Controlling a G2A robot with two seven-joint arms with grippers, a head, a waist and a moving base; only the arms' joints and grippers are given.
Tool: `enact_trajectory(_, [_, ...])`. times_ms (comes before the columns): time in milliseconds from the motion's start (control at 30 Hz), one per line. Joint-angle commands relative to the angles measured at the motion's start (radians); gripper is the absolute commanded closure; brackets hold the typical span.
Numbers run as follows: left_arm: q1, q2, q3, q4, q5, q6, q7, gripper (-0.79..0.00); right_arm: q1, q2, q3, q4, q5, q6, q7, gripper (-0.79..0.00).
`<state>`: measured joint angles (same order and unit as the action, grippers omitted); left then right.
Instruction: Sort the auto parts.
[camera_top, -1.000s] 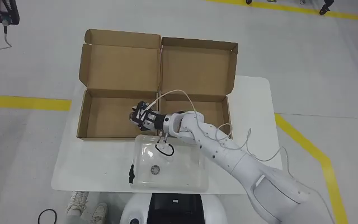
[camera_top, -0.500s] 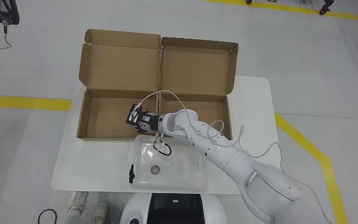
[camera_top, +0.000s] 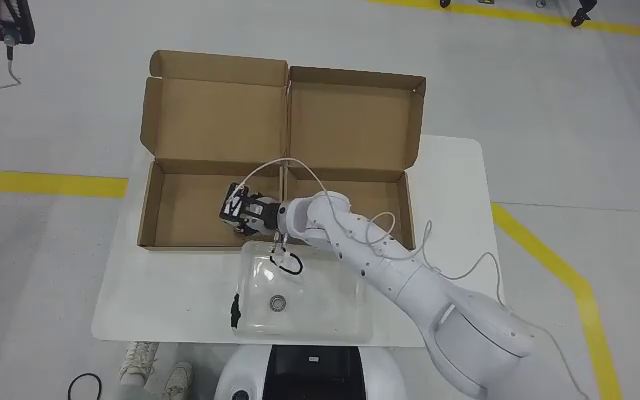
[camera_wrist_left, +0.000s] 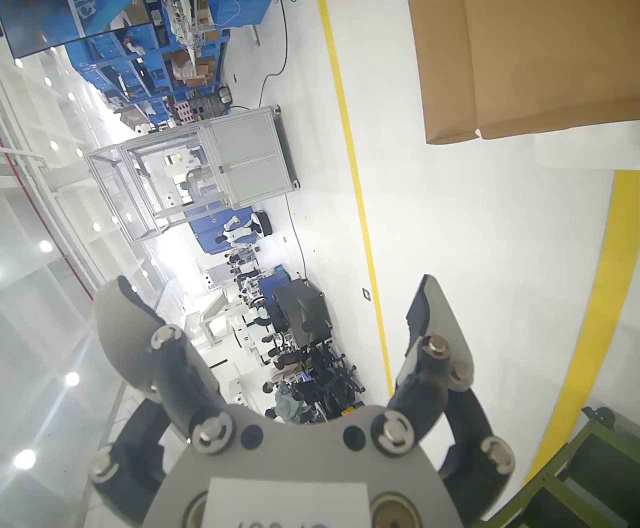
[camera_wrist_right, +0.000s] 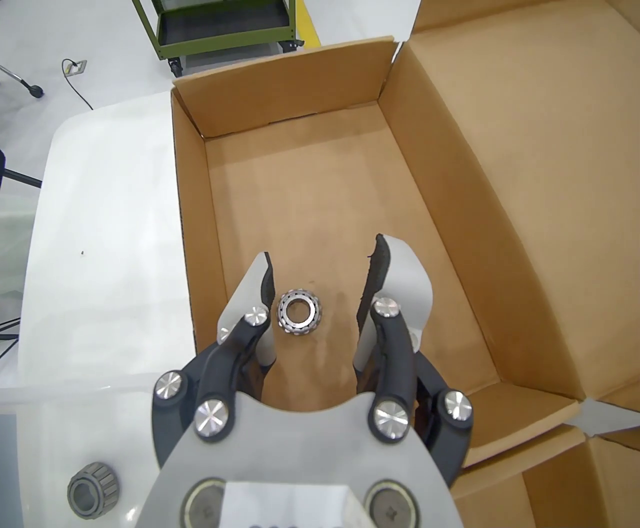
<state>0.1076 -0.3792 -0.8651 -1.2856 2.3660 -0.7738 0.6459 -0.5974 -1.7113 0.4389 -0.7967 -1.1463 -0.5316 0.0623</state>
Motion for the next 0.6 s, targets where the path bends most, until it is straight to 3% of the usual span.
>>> enact_trajectory(0, [0.0, 0.0, 0.0, 0.0, 0.0, 0.0, 0.0, -0.785, -0.002, 0.005, 0.01, -0.027, -0.01, -0.013, -0.005, -0.363])
enact_trajectory(267, [0.0, 0.0, 0.0, 0.0, 0.0, 0.0, 0.0, -0.785, -0.069, 0.06, 0.078, -0.25, -0.071, -0.068, 0.026, -0.379])
enact_trajectory(567, [0.0, 0.0, 0.0, 0.0, 0.0, 0.0, 0.0, -0.785, -0.297, 0.17, 0.204, -0.612, -0.152, -0.165, 0.205, -0.382])
